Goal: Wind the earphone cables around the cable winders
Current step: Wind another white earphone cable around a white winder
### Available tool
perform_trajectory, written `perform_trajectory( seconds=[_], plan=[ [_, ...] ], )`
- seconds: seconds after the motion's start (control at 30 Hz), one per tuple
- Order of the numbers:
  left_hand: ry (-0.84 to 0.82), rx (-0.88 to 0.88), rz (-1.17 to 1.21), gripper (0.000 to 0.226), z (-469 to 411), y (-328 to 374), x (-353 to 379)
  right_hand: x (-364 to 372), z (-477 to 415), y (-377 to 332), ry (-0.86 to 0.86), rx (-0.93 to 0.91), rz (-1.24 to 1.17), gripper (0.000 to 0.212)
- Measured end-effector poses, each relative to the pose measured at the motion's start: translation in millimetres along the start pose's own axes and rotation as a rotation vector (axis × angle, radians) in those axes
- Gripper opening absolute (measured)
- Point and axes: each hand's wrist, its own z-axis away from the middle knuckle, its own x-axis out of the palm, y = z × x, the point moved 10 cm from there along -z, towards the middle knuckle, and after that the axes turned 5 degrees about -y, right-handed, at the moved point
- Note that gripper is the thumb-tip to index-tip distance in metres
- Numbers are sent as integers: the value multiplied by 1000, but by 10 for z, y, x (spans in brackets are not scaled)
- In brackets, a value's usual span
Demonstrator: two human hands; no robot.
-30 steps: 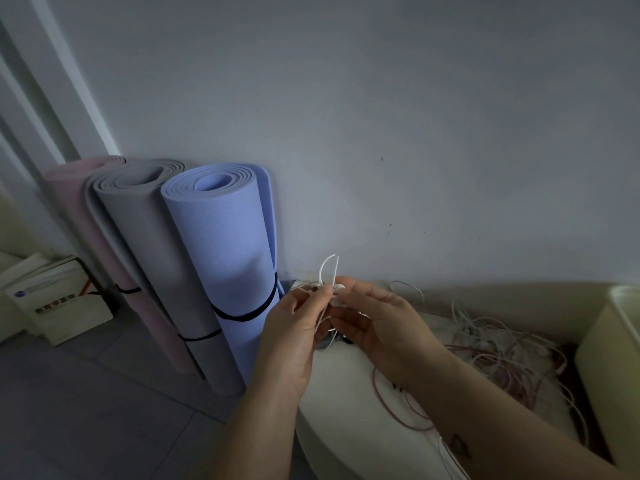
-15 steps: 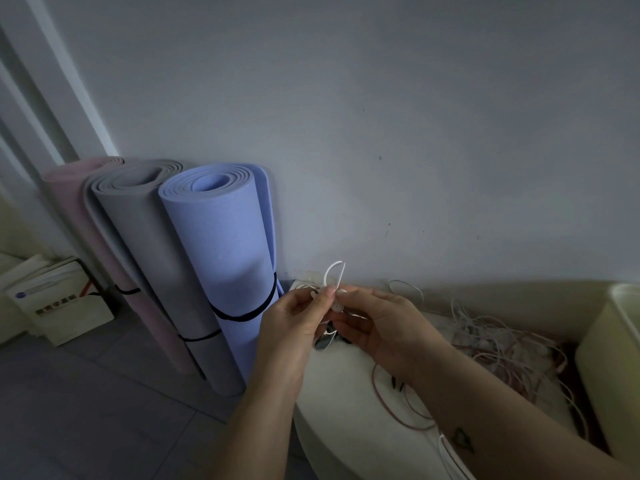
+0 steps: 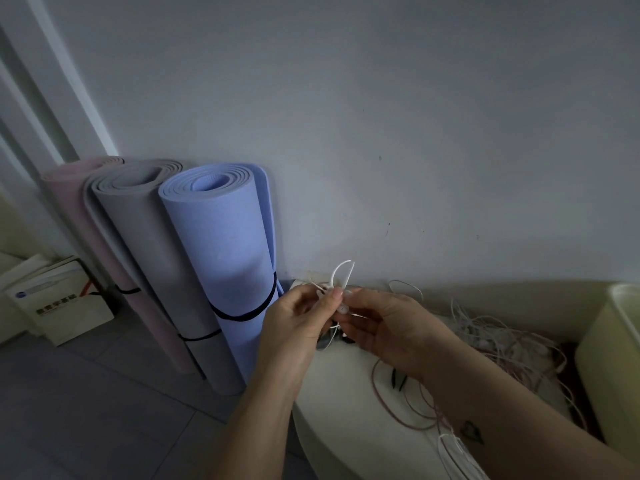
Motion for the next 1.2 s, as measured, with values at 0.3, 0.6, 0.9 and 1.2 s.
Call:
perform_trajectory(
  seconds=[0.3, 0.6, 0.9, 1.2],
  plan=[
    [-552, -206, -56, 12, 179, -45, 286, -155, 69, -430, -125, -177, 481, 36],
    [-733, -272, -209, 20, 310, -116, 314, 190, 153, -92, -438, -5, 625, 39],
    [-781, -282, -385, 28, 335, -170, 268, 354, 234, -59, -615, -26, 845, 18],
    [-756, -288, -484, 20, 304, -216, 219, 191, 232, -94, -533, -6, 912, 11]
  ],
)
